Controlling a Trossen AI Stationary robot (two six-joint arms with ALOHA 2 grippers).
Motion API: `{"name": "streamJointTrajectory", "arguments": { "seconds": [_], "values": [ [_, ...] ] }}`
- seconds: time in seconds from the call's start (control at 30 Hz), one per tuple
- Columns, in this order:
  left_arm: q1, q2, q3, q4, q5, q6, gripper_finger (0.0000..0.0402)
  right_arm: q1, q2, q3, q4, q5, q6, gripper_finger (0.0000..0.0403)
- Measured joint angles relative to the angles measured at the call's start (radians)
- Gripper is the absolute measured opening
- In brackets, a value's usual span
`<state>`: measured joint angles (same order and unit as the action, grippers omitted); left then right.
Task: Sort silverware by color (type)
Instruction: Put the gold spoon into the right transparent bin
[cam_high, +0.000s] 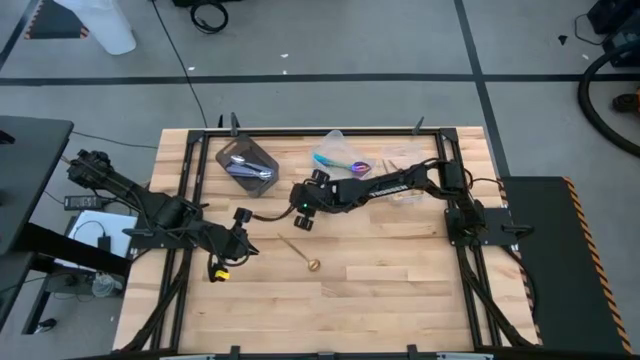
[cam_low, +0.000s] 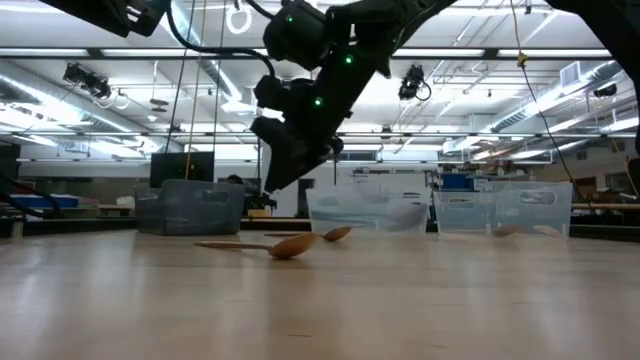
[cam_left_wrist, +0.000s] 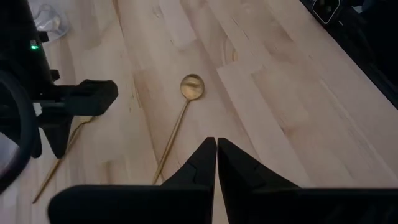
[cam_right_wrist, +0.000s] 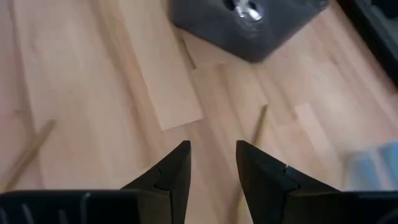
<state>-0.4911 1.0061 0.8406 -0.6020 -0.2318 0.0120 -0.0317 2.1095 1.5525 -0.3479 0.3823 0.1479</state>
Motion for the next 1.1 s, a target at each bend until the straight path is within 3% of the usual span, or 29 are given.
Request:
{"name": "streamJointTrajectory", "arguments": {
  "seconds": [0.37,0.83,1.1],
  "values": [
    [0.0,0.0,0.0,-0.001,-0.002,0.001,0.0023,0.127,0.0,-0.001,0.052,-0.143,0.122,0.0137],
    [0.0,0.001,0.0,-0.004,-0.003,-0.005,0.0023,0.247,0.101,-0.003,0.137,-0.119,0.144,0.0153],
    [0.0,0.001,0.0,-0.01,-0.003,-0.008,0.0023,0.262,0.115,-0.004,0.068,-0.076,0.156,0.0175]
  ]
}}
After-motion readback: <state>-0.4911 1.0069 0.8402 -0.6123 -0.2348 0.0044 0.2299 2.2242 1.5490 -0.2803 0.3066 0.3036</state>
